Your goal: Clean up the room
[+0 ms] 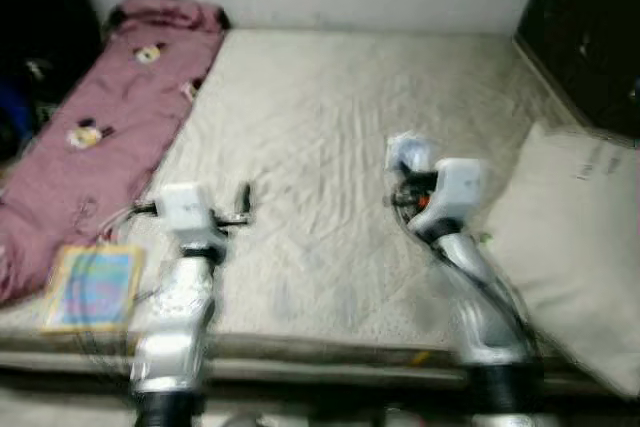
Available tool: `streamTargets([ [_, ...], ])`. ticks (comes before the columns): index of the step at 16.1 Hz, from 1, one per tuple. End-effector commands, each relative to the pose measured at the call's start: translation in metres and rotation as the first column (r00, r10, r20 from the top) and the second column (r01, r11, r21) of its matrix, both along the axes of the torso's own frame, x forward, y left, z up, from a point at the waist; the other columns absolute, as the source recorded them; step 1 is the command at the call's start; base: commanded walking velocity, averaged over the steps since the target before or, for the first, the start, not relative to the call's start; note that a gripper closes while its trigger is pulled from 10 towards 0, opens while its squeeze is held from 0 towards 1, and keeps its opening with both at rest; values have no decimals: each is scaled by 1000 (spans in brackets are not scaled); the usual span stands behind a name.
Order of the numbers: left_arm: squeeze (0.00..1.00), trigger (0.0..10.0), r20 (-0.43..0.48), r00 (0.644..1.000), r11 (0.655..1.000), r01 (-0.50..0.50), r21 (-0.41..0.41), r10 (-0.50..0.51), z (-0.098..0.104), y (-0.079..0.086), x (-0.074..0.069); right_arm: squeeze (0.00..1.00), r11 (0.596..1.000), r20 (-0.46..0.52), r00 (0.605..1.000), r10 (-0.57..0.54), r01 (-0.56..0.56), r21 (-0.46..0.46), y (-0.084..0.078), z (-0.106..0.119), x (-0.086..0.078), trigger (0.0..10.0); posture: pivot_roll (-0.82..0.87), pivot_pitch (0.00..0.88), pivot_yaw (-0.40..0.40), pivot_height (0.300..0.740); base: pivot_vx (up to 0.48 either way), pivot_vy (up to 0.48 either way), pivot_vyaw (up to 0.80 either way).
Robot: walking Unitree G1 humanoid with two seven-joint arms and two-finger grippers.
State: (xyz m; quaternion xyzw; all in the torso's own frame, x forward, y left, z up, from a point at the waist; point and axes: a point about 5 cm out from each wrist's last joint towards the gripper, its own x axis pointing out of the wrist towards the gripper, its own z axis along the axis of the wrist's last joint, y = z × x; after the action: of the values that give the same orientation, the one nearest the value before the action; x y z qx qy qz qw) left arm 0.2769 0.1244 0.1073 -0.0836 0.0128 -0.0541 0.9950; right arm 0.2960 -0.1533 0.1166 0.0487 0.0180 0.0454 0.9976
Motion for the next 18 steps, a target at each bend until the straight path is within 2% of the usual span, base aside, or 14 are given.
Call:
streamTargets([
  [1,0,10000,-3,999,999,-35,-3,35,-1,8,0,0,999,19,999,37,-37,20,12,4,2,10000,-110,0,43,740,0,480,0],
  [7,0,10000,29,999,1000,-23,-9,23,4,6,3,0,997,11,998,68,-68,20,15,1,2,10000,-115,0,42,740,0,480,0],
  [11,0,10000,24,999,1000,-22,-12,22,3,5,3,0,997,-3,997,75,-75,21,16,-2,2,10000,-115,0,41,740,0,0,0],
  [14,0,10000,27,1000,1000,-10,-19,11,4,3,3,0,996,-6,997,83,-82,14,16,-2,3,10000,-115,0,37,740,0,332,0],
  [18,0,10000,23,1000,1000,-11,-29,11,3,3,3,0,996,-6,996,89,-89,9,17,-2,3,10000,-116,0,36,740,0,480,-800],
])
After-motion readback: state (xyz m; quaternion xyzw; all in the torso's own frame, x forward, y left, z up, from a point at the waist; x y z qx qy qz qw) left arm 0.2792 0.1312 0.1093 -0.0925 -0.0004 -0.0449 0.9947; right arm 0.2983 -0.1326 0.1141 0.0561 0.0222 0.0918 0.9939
